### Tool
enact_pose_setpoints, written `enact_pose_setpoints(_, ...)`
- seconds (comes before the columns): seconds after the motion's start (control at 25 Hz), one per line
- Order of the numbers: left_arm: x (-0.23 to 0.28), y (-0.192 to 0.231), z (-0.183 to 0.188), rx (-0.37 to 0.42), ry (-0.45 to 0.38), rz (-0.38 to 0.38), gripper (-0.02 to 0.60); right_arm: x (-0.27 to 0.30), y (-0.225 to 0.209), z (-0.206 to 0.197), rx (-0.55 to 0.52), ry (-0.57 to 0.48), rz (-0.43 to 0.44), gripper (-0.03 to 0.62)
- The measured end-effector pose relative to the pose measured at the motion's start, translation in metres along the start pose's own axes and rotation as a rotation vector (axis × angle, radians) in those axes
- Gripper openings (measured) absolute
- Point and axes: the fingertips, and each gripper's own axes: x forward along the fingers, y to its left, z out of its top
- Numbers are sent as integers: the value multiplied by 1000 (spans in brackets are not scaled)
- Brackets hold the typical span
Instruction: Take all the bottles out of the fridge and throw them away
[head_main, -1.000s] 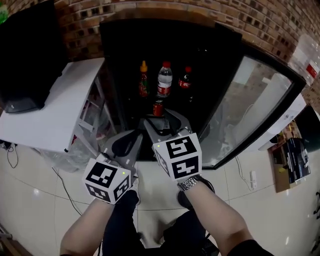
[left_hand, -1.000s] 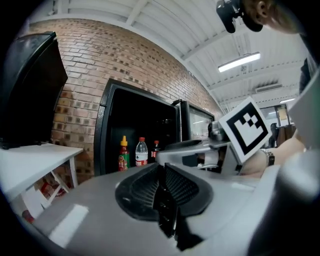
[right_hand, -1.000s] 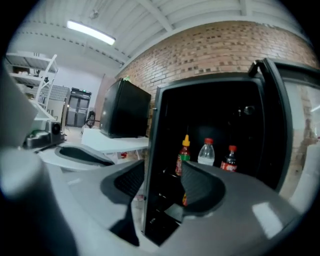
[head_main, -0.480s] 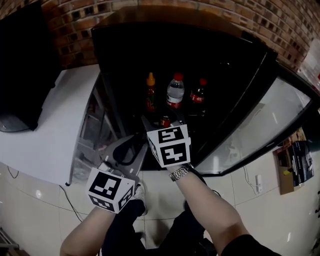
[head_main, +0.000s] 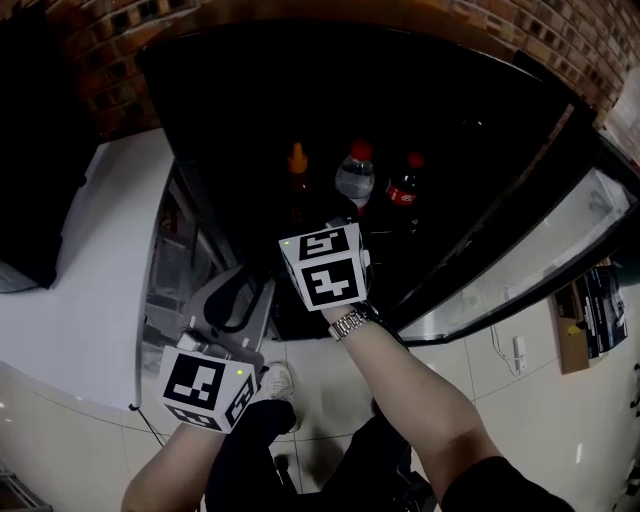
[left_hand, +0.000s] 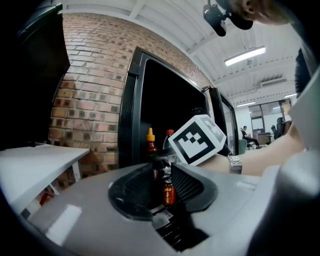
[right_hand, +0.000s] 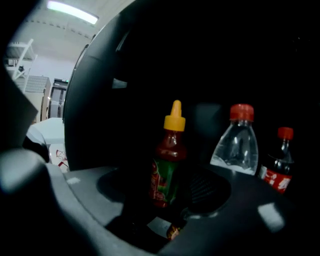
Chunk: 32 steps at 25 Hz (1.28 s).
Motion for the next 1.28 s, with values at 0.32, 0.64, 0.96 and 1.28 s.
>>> enact_pose_setpoints(0.32, 0, 10, -10, 13, 14, -10, 91, 23, -11, -2, -10, 11, -66, 282)
enact_pose_setpoints(0.64, -8, 13, -9, 17, 12, -9, 91, 12, -8, 1, -1, 3, -81, 250)
enact_pose_setpoints(0.96, -21, 1, -4, 23, 5, -11, 91, -29, -1, -5, 1, -18, -71, 242)
enact_pose_setpoints(1.28, -23, -45, -3, 29, 16, -76, 91, -105, 3, -16, 11, -28, -80, 241)
